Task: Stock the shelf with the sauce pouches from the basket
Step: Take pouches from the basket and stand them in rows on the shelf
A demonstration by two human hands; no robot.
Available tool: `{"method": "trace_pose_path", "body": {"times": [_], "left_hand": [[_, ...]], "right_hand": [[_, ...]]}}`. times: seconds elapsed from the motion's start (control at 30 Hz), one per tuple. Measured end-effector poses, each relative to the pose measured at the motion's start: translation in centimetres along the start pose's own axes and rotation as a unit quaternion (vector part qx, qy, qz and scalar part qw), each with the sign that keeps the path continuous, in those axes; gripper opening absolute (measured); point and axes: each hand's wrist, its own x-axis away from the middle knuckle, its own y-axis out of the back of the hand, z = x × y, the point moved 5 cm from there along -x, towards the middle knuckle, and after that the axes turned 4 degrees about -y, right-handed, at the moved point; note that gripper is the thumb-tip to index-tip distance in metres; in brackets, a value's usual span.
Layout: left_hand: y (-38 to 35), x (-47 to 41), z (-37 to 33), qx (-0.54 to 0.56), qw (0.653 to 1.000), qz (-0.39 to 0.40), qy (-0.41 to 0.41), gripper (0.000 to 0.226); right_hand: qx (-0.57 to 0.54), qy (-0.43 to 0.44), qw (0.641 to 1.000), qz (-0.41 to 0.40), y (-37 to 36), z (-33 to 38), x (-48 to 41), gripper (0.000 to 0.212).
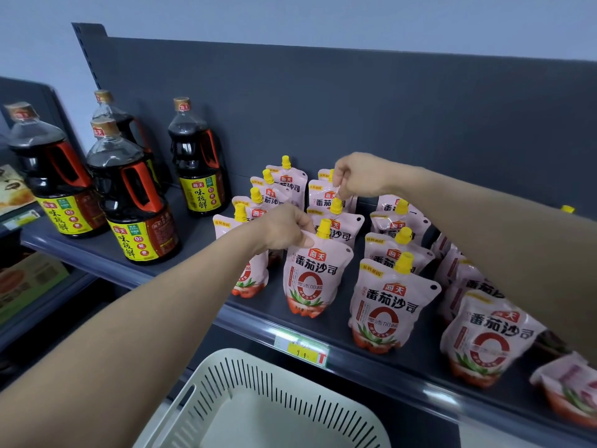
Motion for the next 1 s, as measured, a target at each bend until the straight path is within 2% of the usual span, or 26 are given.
{"method": "trace_pose_path", "body": {"times": [0.07, 0.13, 0.23, 0.33, 0.43, 0.5, 0.57, 0.63, 0.73, 0.8, 0.87, 0.9, 1.0], "left_hand": [[0.6, 0.0, -0.4, 0.020, 0.999, -0.034, -0.003, 0.008], [1.7, 0.2, -1.0, 0.047, 0.997, -0.054, -0.010, 0.010], [3.8, 0.4, -2.0, 0.095, 0.991, -0.094, -0.019, 0.015], [5.8, 1.1, -3.0, 0.164, 0.977, -0.136, -0.031, 0.024], [7.2, 1.4, -3.6, 0.173, 0.970, -0.167, -0.044, 0.026], [7.7, 1.7, -3.9, 0.193, 0.963, -0.181, -0.044, 0.024], [7.7, 2.0, -4.3, 0.208, 0.960, -0.183, -0.047, 0.023], [7.6, 2.5, -4.8, 0.230, 0.953, -0.190, -0.051, 0.021], [8.1, 3.2, -5.0, 0.269, 0.933, -0.230, -0.062, 0.016], [8.4, 3.5, -4.9, 0.280, 0.928, -0.237, -0.063, 0.017], [7.9, 3.7, -4.2, 0.250, 0.945, -0.210, -0.024, 0.037], [7.4, 4.0, -3.8, 0.234, 0.955, -0.184, -0.002, 0.044], [5.7, 5.0, -2.7, 0.227, 0.970, -0.082, 0.012, 0.050]], "right_hand": [[-0.019, 0.026, 0.999, -0.026, 1.0, 0.9, 0.6, 0.018], [-0.046, 0.034, 0.998, -0.003, 1.4, 1.4, 1.3, 0.020], [-0.133, 0.017, 0.987, 0.086, 1.3, 1.5, 2.3, 0.029], [-0.226, 0.003, 0.956, 0.185, 1.2, 1.6, 3.6, 0.039], [-0.300, 0.003, 0.926, 0.229, 1.5, 1.9, 4.2, 0.033], [-0.294, -0.005, 0.936, 0.193, 1.5, 2.1, 4.4, 0.022], [-0.290, -0.014, 0.950, 0.118, 1.6, 2.5, 4.6, 0.011], [-0.307, -0.020, 0.951, 0.033, 1.9, 3.1, 4.8, 0.011], [-0.341, -0.055, 0.937, -0.051, 2.4, 3.7, 5.2, 0.016], [-0.402, -0.094, 0.906, -0.097, 3.0, 3.7, 5.7, 0.019], [-0.478, -0.129, 0.858, -0.140, 3.6, 3.4, 6.2, 0.017], [-0.509, -0.146, 0.833, -0.157, 4.0, 3.3, 6.6, 0.009], [-0.561, -0.194, 0.776, -0.211, 4.8, 2.7, 7.4, 0.009]]}}
